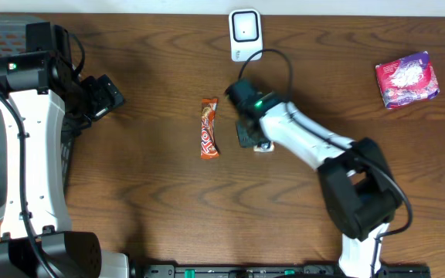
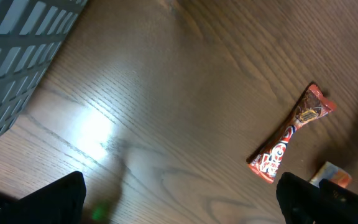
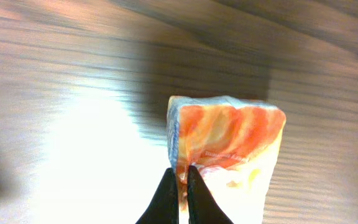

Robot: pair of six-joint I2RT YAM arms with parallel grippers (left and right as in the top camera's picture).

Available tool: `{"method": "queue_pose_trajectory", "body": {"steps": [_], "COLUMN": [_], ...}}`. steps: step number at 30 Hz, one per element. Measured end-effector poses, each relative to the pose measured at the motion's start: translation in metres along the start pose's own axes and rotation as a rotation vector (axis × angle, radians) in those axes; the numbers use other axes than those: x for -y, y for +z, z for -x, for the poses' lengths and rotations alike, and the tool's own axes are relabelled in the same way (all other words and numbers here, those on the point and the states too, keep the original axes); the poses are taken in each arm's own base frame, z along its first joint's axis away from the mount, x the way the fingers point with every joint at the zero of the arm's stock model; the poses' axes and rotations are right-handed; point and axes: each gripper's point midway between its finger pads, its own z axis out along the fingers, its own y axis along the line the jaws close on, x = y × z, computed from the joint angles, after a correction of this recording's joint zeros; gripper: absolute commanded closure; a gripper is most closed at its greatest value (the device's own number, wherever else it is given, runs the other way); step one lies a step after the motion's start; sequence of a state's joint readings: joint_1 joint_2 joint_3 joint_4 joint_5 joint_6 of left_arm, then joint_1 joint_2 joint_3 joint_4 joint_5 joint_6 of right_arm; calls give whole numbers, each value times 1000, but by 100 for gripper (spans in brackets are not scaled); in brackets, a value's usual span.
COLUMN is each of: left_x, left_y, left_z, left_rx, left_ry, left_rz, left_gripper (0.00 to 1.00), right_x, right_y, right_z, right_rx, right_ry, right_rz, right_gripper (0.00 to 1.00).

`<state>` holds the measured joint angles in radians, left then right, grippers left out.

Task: Scan the item barcode

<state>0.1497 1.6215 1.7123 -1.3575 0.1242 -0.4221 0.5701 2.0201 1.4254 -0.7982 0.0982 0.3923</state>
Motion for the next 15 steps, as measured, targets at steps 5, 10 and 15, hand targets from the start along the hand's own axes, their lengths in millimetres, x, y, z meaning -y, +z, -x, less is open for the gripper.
{"method": "queue_pose_trajectory", "body": {"steps": [5, 10, 15], "left_x": [0, 0, 0], "left_y": [0, 0, 0], "left_z": [0, 0, 0], "left_rx": [0, 0, 0], "left_ry": [0, 0, 0], "left_rz": [0, 0, 0], "left_gripper": [2, 2, 2], "right_x": [-23, -20, -6], "right_y": [-38, -69, -67], "right_z": [17, 24, 22], "right_rx": [-28, -49, -58], "right_ry": [15, 53, 61], "right_rz": [394, 648, 674], "right_gripper": [99, 99, 91]}}
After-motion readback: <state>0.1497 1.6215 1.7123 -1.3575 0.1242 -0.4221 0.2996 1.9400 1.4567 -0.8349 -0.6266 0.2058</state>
